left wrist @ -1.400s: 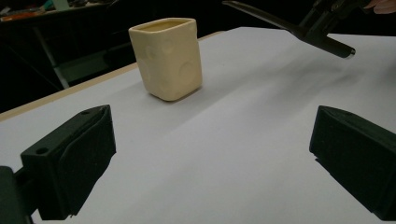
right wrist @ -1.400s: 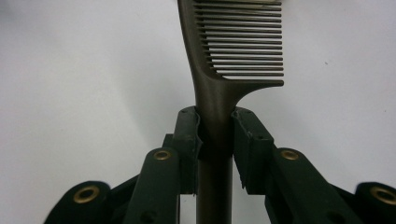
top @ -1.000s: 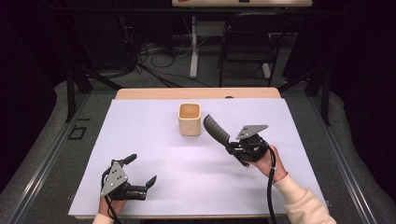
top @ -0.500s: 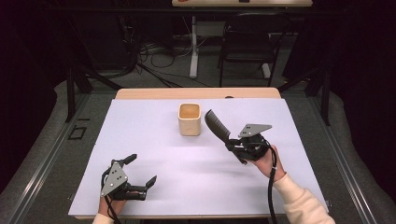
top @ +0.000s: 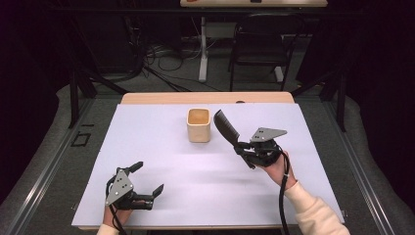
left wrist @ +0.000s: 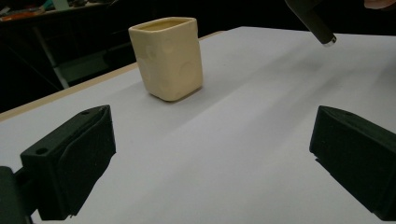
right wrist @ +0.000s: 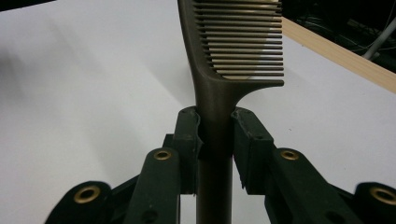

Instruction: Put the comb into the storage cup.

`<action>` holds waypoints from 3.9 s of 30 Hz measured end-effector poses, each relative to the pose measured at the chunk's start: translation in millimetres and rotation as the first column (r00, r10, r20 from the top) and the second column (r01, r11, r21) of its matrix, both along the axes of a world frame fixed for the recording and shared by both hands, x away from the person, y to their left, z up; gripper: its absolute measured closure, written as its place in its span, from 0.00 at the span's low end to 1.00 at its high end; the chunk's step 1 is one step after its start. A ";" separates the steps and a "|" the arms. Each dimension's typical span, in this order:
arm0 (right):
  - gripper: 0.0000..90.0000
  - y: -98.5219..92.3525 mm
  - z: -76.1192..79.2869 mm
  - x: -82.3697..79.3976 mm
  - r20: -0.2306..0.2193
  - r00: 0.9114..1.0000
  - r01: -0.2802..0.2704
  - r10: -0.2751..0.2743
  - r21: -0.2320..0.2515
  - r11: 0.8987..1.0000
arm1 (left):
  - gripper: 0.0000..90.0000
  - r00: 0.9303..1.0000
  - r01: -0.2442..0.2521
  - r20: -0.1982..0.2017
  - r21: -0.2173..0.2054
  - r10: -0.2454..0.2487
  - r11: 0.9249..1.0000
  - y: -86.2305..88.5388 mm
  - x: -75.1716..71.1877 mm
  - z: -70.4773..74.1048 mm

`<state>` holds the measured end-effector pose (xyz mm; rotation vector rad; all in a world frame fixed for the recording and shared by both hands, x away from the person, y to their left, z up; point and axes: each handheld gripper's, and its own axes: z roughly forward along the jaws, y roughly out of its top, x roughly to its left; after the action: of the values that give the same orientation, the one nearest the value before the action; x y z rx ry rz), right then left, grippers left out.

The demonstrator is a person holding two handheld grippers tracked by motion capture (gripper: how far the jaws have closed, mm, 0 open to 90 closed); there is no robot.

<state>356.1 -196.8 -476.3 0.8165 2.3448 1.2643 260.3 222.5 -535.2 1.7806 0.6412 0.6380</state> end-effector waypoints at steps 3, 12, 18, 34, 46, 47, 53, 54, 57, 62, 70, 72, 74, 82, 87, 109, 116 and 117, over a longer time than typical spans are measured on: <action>0.81 -1.1 0.6 -0.3 0.005 1.000 0.008 -0.008 0.009 1.000 | 0.00 1.000 0.005 0.001 0.000 -0.005 1.000 -1.4 2.6 -0.1; 0.81 2.4 7.0 -1.2 0.028 0.999 0.016 -0.017 0.036 0.999 | 0.00 1.000 0.031 0.001 0.008 -0.031 0.999 -7.6 9.9 -0.6; 0.81 6.0 10.7 0.1 0.043 0.999 0.014 -0.016 0.051 0.999 | 0.00 1.000 0.020 0.004 0.002 -0.020 1.000 -5.7 9.3 -0.3; 0.81 12.8 19.1 16.6 0.074 0.997 0.011 -0.017 0.082 0.997 | 0.00 1.000 0.024 0.002 0.008 -0.024 1.000 -8.3 13.5 -0.8; 0.81 21.4 24.2 28.1 0.097 0.995 0.012 -0.021 0.097 0.995 | 0.00 1.000 0.030 0.003 0.002 -0.030 1.000 -9.0 14.2 -1.0; 0.81 21.6 24.3 28.5 0.100 0.995 0.013 -0.022 0.098 0.995 | 0.00 0.999 0.033 0.004 0.004 -0.033 0.999 -9.1 14.6 -0.9; 0.81 20.3 25.3 30.0 0.104 0.994 0.031 -0.043 0.116 0.993 | 0.00 0.999 0.046 0.010 0.005 -0.046 0.999 -11.1 15.2 0.0; 0.81 19.9 25.6 30.7 0.106 0.993 0.031 -0.044 0.119 0.992 | 0.00 0.999 0.048 0.009 0.005 -0.048 0.999 -11.0 15.3 -0.1; 0.81 18.6 27.3 33.6 0.110 0.993 0.039 -0.053 0.126 0.991 | 0.00 0.999 0.046 0.006 0.004 -0.046 0.999 -10.7 14.9 -0.2; 0.81 16.6 30.0 39.0 0.110 0.991 0.059 -0.075 0.143 0.988 | 0.01 0.999 0.050 0.009 0.003 -0.050 0.999 -12.0 14.1 0.4; 0.81 19.9 33.0 43.1 0.112 0.990 0.067 -0.085 0.160 0.985 | 0.01 0.999 0.045 0.005 -0.002 -0.045 0.999 -10.3 14.3 0.1; 0.81 21.2 33.4 44.2 0.113 0.990 0.067 -0.086 0.161 0.985 | 0.01 0.999 0.049 0.003 -0.003 -0.049 0.999 -12.0 14.4 0.1; 0.81 22.2 33.7 46.0 0.110 0.990 0.067 -0.086 0.165 0.984 | 0.01 0.999 0.052 0.001 0.004 -0.052 0.999 -12.1 13.8 0.1; 0.81 25.7 33.8 49.4 0.114 0.990 0.065 -0.085 0.163 0.984 | 0.01 0.999 0.037 0.008 0.001 -0.037 0.999 -9.7 12.3 0.2; 0.81 29.0 35.7 53.3 0.117 0.990 0.059 -0.080 0.170 0.984 | 0.01 0.999 0.041 0.005 -0.001 -0.041 0.999 -10.2 14.2 -0.4; 0.81 48.6 43.5 70.8 0.168 0.983 0.041 -0.072 0.178 0.983 | 0.01 1.000 0.029 0.002 -0.003 -0.029 1.000 -6.9 11.6 -1.0; 0.81 51.9 46.6 75.1 0.185 0.981 0.028 -0.061 0.176 0.984 | 0.01 1.000 0.020 0.001 -0.003 -0.020 1.000 -5.1 10.2 -1.1; 0.80 52.1 47.0 76.0 0.187 0.980 0.028 -0.061 0.175 0.984 | 0.01 1.000 0.019 0.000 -0.003 -0.019 1.000 -5.0 10.1 -1.2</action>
<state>432.1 -144.7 -429.3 0.7575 2.0780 1.4717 270.4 217.5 -536.4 1.7821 0.6237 0.6239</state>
